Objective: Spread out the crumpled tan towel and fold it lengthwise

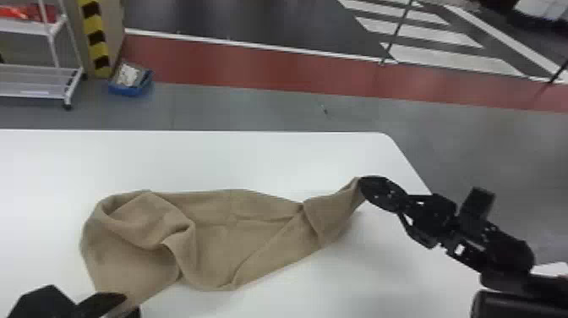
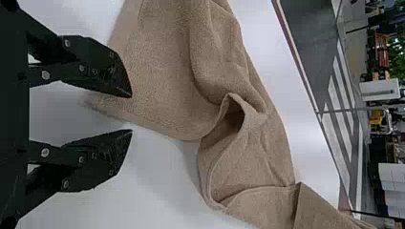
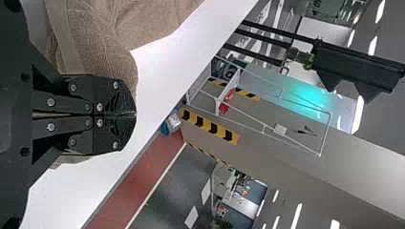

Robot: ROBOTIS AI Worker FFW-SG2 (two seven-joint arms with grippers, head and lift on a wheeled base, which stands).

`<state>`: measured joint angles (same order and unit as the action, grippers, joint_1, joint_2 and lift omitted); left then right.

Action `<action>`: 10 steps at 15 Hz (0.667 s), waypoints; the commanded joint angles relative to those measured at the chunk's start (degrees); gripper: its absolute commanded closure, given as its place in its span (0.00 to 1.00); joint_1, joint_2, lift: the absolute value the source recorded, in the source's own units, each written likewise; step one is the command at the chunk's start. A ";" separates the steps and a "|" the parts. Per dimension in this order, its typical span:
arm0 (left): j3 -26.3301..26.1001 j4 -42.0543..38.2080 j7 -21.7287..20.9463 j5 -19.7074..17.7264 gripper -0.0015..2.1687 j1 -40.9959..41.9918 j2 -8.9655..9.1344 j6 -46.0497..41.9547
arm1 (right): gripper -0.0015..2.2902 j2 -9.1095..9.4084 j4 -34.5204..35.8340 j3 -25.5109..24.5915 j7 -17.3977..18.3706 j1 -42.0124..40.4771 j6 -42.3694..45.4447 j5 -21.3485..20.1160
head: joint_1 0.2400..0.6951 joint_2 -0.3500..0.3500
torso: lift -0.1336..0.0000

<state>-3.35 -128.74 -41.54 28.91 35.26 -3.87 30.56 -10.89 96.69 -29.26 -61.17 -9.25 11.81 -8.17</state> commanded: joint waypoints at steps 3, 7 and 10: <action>-0.07 0.07 -0.39 1.06 0.53 -0.55 0.09 1.21 | 0.67 0.08 -0.01 -0.09 0.00 -0.06 0.18 0.26 | 1.00 0.10 | 0.07; -0.34 0.07 -0.12 3.35 0.56 -0.55 0.09 1.21 | 0.67 0.08 -0.01 -0.18 0.00 -0.15 0.18 0.35 | 1.00 0.11 | 0.07; 0.10 -1.78 0.67 2.55 0.65 -0.19 0.18 1.21 | 0.67 0.17 -0.01 -0.18 0.00 -0.33 0.18 0.26 | 1.00 0.12 | 0.07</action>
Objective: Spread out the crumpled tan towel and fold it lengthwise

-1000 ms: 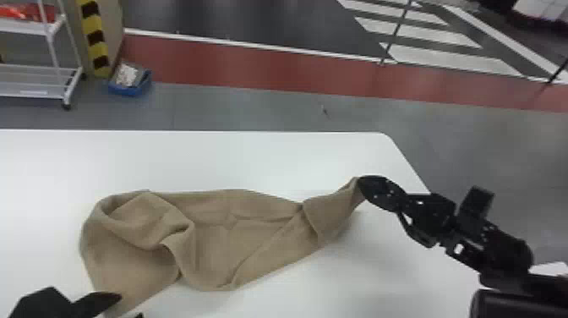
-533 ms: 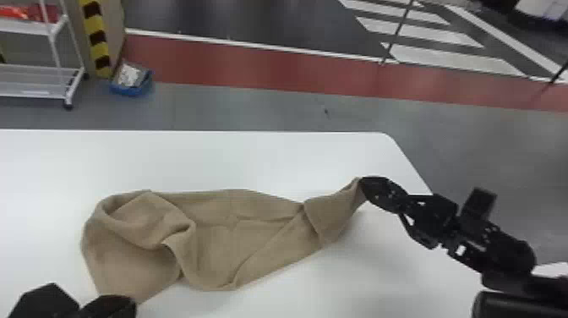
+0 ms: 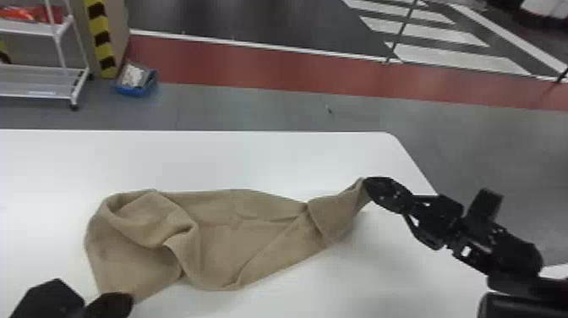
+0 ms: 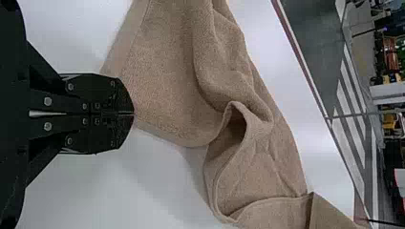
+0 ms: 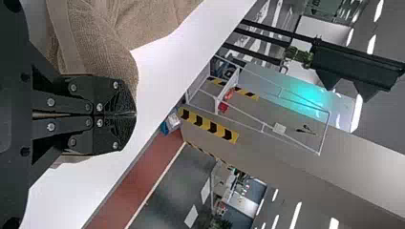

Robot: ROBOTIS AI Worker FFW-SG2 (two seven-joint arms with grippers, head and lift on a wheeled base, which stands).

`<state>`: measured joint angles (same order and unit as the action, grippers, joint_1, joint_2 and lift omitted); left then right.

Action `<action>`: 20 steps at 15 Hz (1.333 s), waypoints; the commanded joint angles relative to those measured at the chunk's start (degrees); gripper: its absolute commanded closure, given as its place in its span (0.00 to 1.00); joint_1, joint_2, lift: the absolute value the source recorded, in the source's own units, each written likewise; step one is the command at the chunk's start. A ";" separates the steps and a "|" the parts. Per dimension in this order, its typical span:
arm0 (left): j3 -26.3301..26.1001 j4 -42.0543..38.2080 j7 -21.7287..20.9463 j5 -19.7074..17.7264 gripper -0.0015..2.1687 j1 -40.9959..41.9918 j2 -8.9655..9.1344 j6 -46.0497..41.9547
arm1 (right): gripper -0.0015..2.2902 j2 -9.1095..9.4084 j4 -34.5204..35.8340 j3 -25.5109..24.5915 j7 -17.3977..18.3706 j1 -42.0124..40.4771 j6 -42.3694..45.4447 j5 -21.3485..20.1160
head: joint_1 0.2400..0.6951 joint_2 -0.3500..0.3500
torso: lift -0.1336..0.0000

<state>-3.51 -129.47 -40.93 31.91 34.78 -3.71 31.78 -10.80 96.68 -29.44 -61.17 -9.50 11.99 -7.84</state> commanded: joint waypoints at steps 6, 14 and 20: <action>0.08 -2.45 -2.93 0.09 0.24 2.04 -0.16 -0.17 | 0.67 0.08 -0.09 -0.53 0.00 -0.17 0.00 0.02 | 1.00 0.09 | 0.07; 0.26 0.71 -2.93 0.70 0.24 -0.24 -0.16 -0.17 | 0.67 0.08 -0.18 -0.88 0.00 -0.25 0.00 0.19 | 1.00 0.10 | 0.07; 0.52 1.24 -2.67 1.84 0.54 -0.86 -0.07 0.18 | 0.67 0.26 0.09 -0.88 0.00 -0.43 0.00 0.28 | 1.00 0.11 | 0.07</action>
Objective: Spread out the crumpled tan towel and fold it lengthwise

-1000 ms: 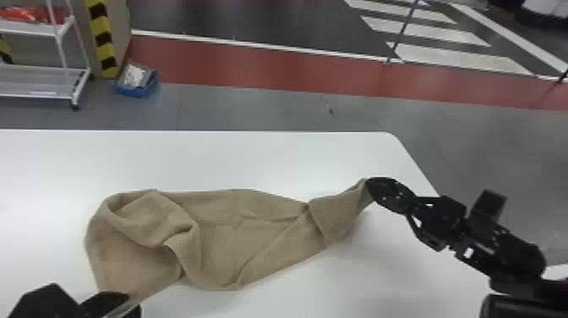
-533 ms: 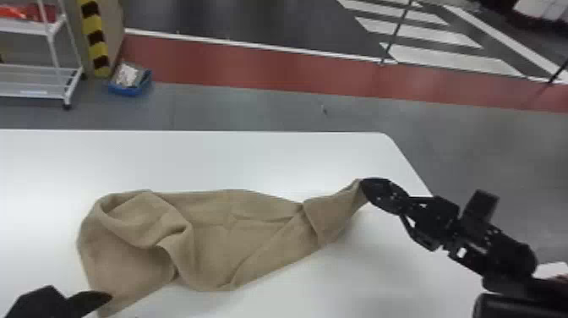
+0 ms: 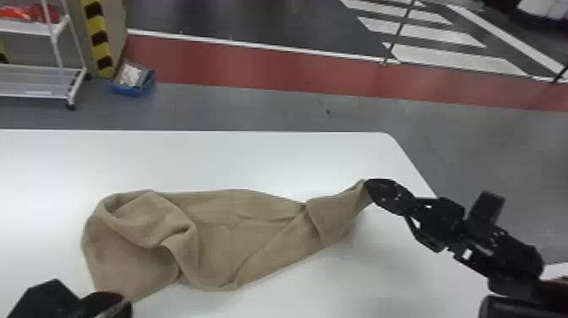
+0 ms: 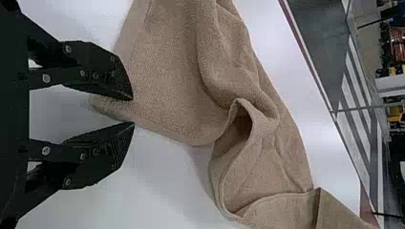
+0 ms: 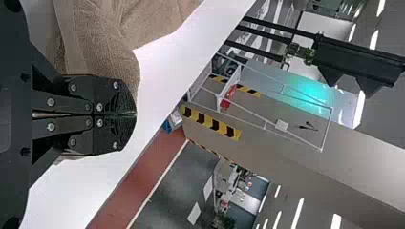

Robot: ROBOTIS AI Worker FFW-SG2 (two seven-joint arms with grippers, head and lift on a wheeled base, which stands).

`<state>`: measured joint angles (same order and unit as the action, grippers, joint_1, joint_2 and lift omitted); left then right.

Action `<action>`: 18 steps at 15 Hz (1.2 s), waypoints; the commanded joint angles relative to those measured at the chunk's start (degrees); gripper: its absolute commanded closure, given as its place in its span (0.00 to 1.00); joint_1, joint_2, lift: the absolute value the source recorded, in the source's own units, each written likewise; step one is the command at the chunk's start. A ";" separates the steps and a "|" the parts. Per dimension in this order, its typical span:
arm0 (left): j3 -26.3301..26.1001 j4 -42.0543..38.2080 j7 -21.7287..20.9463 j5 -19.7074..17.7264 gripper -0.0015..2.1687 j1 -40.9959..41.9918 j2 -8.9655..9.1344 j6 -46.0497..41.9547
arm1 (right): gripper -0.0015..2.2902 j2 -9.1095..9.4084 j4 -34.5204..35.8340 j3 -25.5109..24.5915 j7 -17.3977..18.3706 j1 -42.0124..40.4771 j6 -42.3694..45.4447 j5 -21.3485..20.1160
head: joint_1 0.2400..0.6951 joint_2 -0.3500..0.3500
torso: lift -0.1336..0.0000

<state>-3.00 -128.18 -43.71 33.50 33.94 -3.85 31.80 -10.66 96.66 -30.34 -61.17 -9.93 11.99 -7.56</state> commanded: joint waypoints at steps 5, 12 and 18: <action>0.53 -1.02 0.65 0.16 0.63 -0.01 0.42 0.86 | 0.67 0.20 0.46 -0.07 0.00 -0.09 0.00 0.00 | 1.00 0.12 | 0.07; 8.62 -13.06 -2.08 -4.14 0.63 -5.72 2.09 13.86 | 0.67 -1.47 0.28 -0.42 -0.44 0.17 1.05 -7.30 | 1.00 0.19 | 0.07; 15.83 -14.47 -4.80 -7.22 0.63 -10.03 4.00 16.50 | 0.66 -4.63 -4.20 -3.50 -0.27 -0.71 3.16 -13.89 | 1.00 0.23 | 0.07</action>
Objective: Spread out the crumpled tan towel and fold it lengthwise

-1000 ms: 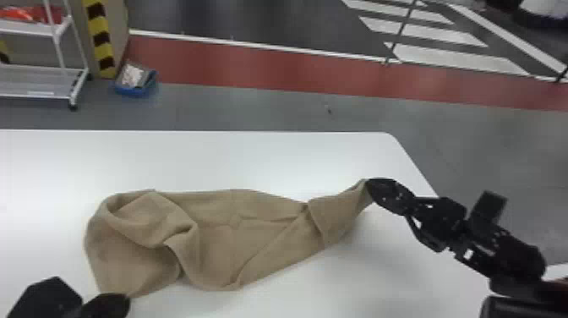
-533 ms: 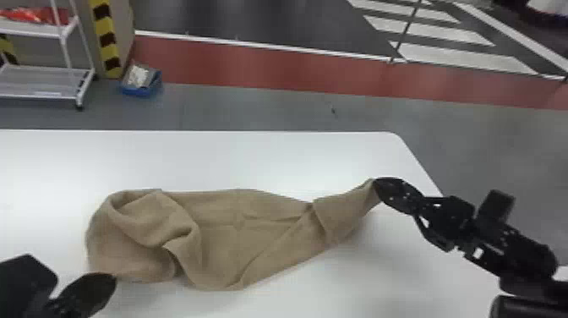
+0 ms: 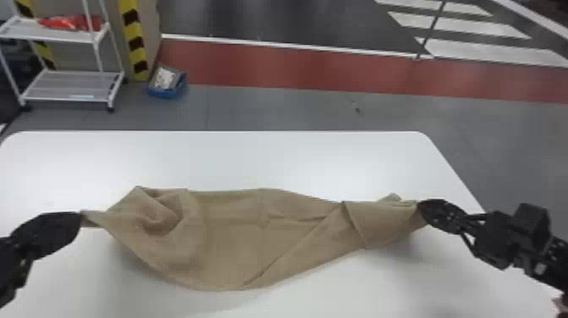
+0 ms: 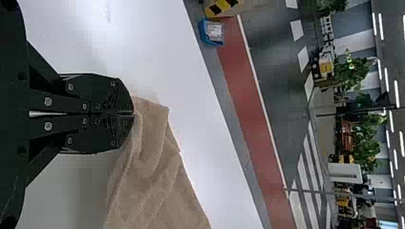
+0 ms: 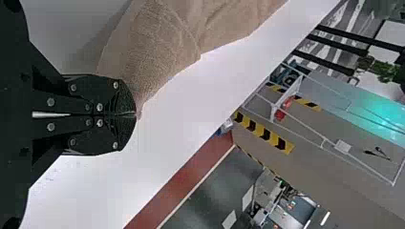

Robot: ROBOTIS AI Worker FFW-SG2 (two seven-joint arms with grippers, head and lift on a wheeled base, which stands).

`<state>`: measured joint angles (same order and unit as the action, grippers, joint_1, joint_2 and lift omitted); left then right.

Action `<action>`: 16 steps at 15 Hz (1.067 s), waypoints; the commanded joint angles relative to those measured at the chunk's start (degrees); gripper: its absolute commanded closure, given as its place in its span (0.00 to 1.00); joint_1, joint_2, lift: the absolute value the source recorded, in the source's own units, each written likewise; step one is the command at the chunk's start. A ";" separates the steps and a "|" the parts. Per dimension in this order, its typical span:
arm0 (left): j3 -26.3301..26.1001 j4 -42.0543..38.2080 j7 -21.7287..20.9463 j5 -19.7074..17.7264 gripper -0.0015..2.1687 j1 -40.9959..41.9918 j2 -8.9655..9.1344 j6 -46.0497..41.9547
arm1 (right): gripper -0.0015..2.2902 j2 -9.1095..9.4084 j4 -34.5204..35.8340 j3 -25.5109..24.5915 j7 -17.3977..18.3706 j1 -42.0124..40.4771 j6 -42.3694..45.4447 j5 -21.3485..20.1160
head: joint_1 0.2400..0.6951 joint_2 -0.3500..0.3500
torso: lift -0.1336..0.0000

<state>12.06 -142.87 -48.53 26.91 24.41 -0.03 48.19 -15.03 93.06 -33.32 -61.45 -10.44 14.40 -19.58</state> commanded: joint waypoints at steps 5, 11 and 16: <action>1.66 1.19 -0.16 -0.64 0.63 -1.30 0.18 -0.06 | 0.10 -1.41 0.46 -0.61 -0.16 -2.31 2.16 -10.30 | 1.00 0.21 | 0.07; 4.91 1.98 -1.39 -1.87 0.63 -3.41 0.18 -0.06 | 0.10 -1.76 4.59 0.00 -0.25 -4.06 3.04 -13.46 | 1.00 0.22 | 0.07; 7.54 1.89 -2.54 -3.36 0.63 -3.58 0.18 -0.06 | 0.11 0.17 5.11 6.16 -0.34 -3.80 1.28 -12.06 | 1.00 0.30 | 0.07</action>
<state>19.20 -140.89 -50.88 23.72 20.82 0.00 48.12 -15.87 97.63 -28.91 -61.68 -14.27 16.15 -33.16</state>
